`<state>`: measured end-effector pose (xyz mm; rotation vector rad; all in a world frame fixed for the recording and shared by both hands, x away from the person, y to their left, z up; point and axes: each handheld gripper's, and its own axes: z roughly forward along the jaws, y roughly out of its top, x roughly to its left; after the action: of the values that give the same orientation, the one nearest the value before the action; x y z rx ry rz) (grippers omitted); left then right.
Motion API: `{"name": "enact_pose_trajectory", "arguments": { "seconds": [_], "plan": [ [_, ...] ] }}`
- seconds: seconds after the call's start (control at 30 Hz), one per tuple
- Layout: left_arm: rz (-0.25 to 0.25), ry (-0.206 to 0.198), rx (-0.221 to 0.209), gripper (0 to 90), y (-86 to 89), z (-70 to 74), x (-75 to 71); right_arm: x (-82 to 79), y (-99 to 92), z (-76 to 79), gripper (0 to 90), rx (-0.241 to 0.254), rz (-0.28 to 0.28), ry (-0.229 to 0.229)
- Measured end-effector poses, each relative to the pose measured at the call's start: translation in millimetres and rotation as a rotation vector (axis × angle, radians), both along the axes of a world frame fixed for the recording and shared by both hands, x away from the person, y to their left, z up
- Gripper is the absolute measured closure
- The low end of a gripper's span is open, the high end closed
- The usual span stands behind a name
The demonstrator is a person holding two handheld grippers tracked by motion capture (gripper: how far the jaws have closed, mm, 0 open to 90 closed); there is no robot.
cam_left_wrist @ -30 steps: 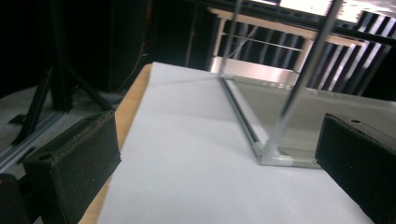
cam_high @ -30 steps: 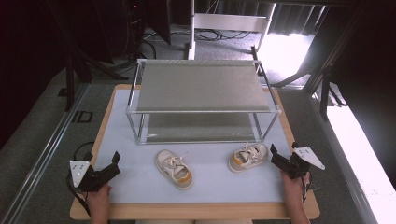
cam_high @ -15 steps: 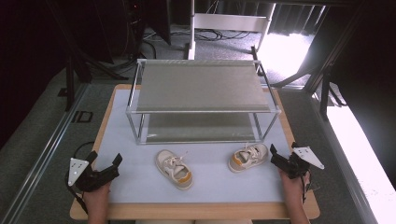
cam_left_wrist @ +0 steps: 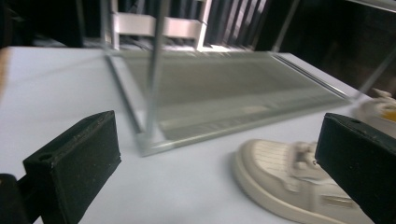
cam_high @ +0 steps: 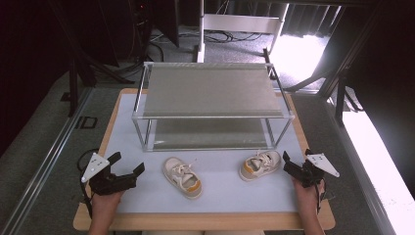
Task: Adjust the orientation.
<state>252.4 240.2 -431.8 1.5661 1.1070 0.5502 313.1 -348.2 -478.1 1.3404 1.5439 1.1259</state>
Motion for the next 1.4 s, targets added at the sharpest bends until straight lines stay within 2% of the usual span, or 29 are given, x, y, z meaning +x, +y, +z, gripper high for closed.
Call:
{"name": "enact_pose_trajectory", "arguments": {
  "seconds": [0.13, 0.23, 0.3, 0.4, 0.43, 0.47, 0.57, 0.63, 0.9, 1.0, 1.07, 1.33, 1.4],
  "plan": [
    [-0.042, 0.032, 0.043, 0.0, -9.3, 12.0, 3.3, 0.2, -0.2, 0.0, 13.4, 0.002, 0.002, 0.001],
    [-0.094, 0.060, 0.064, 0.0, -16.2, 19.9, 5.4, 0.3, -0.2, 0.0, 13.4, 0.003, 0.004, 0.002],
    [-0.120, 0.084, 0.094, 0.0, -22.0, 24.2, 7.0, 0.6, -0.3, 0.0, 13.4, 0.004, 0.004, 0.006],
    [-0.193, 0.124, 0.123, 0.0, -33.0, 29.4, 9.8, 0.6, -0.5, 0.0, 13.4, 0.008, 0.004, 0.006],
    [-0.212, 0.130, 0.133, 0.0, -36.0, 30.3, 10.4, 0.7, -0.6, 0.0, 13.4, 0.008, 0.005, 0.007],
    [-0.230, 0.136, 0.166, 0.0, -42.1, 31.7, 10.8, 0.7, -0.6, 0.0, 13.4, 0.009, 0.004, 0.007],
    [-0.289, 0.148, 0.226, 0.0, -57.0, 34.4, 11.9, 0.7, -1.0, 0.1, 13.5, 0.012, 0.005, 0.006],
    [-0.335, 0.163, 0.230, 0.0, -65.5, 35.8, 13.3, 0.7, -1.2, 0.0, 13.4, 0.014, 0.005, 0.006],
    [-0.434, 0.234, 0.333, 0.0, -97.1, 36.3, 18.4, 1.4, -2.2, 0.0, 13.5, 0.021, 0.011, 0.011],
    [-0.493, 0.279, 0.369, 0.0, -105.2, 35.6, 21.2, 1.7, -2.4, 0.0, 13.6, 0.023, 0.011, 0.013],
    [-0.512, 0.301, 0.400, 0.0, -110.1, 35.4, 21.9, 1.6, -2.7, -0.1, 13.6, 0.024, 0.011, 0.012],
    [-0.566, 0.318, 0.435, 0.0, -127.2, 38.8, 22.5, 2.1, -3.1, 0.0, 13.7, 0.029, 0.013, 0.018],
    [-0.578, 0.322, 0.453, 5.0, -131.5, 39.3, 22.8, 2.2, -3.2, 0.0, 13.7, 0.030, 0.013, 0.019]
  ]
}}
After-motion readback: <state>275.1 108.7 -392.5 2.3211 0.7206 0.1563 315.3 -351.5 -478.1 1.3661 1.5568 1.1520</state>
